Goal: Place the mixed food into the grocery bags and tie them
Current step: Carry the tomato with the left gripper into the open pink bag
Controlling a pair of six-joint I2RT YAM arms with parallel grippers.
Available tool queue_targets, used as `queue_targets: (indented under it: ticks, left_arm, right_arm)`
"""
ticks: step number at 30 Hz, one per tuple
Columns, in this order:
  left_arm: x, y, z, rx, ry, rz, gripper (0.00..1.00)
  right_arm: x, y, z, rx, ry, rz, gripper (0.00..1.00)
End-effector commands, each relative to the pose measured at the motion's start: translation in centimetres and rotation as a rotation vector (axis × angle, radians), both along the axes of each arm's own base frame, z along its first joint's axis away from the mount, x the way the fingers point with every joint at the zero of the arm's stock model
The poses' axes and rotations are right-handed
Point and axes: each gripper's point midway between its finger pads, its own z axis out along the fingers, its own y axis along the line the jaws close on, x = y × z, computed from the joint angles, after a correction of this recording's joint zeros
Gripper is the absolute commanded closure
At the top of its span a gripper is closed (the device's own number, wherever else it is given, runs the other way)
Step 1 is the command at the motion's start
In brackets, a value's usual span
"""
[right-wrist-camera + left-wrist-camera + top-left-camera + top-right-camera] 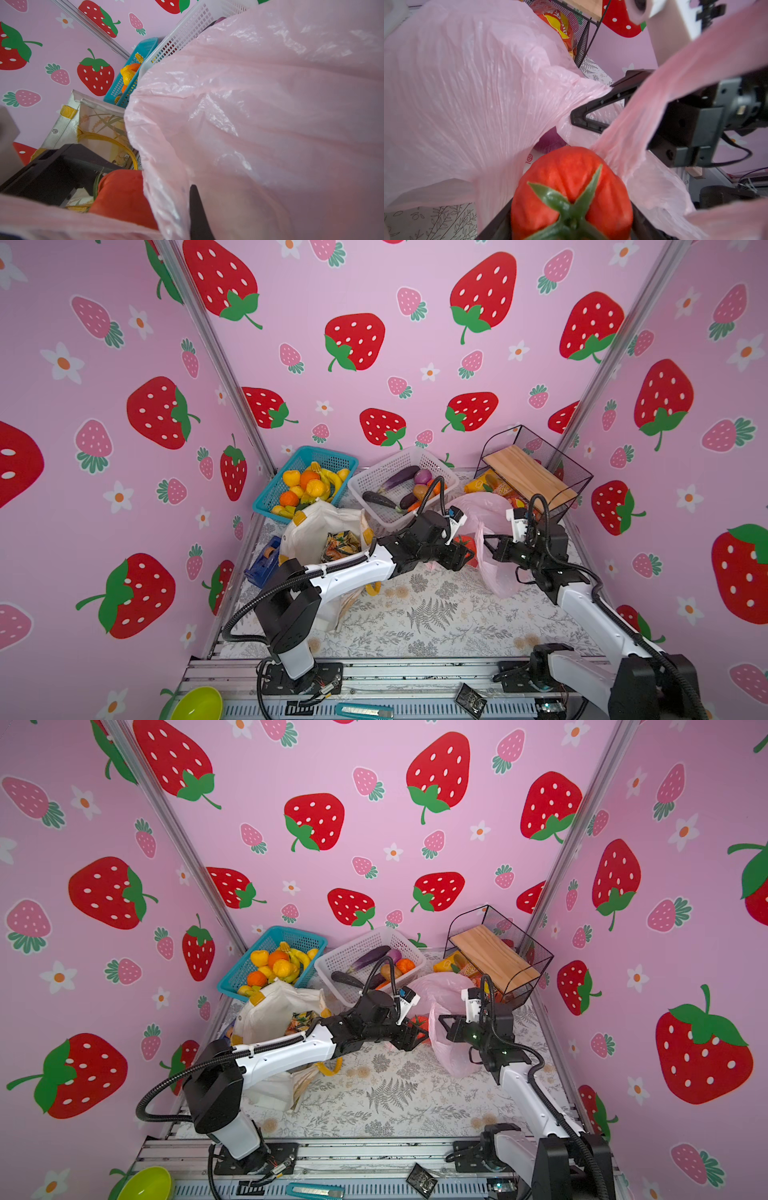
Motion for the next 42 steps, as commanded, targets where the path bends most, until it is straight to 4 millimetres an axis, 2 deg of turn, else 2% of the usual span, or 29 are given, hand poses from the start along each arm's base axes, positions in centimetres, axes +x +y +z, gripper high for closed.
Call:
queue_targets:
  ticks: [1,4,7,9,13,16,20,23,25,28,37,42]
  left_arm:
    - [2.5,0.1,0.9,0.009,-0.052,0.097,0.52]
    - [3.9,1.3,-0.6,0.045,-0.021,0.179,0.52]
    - [4.7,1.6,-1.8,0.048,0.019,0.204,0.52]
    - [5.1,1.5,-2.1,0.047,0.025,0.213,0.52]
    - [5.4,0.5,-1.5,0.005,0.036,0.192,0.51]
    - [4.6,-1.1,-0.6,-0.064,0.054,0.12,0.51]
    - [2.8,-3.1,-0.2,-0.107,0.05,0.009,0.51]
    - [1.3,-4.0,-0.7,-0.102,0.046,-0.057,0.51]
    - [1.2,-4.3,-1.3,-0.093,0.056,-0.06,0.5]
    - [2.0,-4.3,-2.4,-0.077,0.06,-0.022,0.5]
    - [6.6,-2.9,-5.4,-0.066,0.14,0.211,0.45]
    - [7.6,-3.0,-7.5,-0.024,0.168,0.262,0.37]
  right_arm:
    - [-0.2,0.0,1.4,-0.009,-0.048,0.017,1.0]
    - [-0.2,-0.2,1.8,-0.013,-0.066,0.006,1.0]
    - [-0.3,0.0,2.3,0.005,-0.078,0.021,1.0]
    - [-0.5,0.5,2.3,0.028,-0.075,0.048,1.0]
    - [-0.8,1.1,1.8,0.034,-0.062,0.077,1.0]
    - [-1.0,1.6,1.6,0.033,-0.052,0.09,1.0]
    - [-0.7,1.5,1.6,0.033,-0.044,0.071,1.0]
    - [-0.5,1.4,1.8,0.036,-0.046,0.058,1.0]
    - [-0.5,1.5,2.0,0.051,-0.044,0.06,1.0]
    - [-0.5,1.7,2.3,0.08,-0.04,0.058,1.0]
    - [-1.3,2.1,2.0,0.124,-0.02,0.087,1.0]
    - [-1.2,2.4,1.7,0.144,-0.006,0.087,1.0]
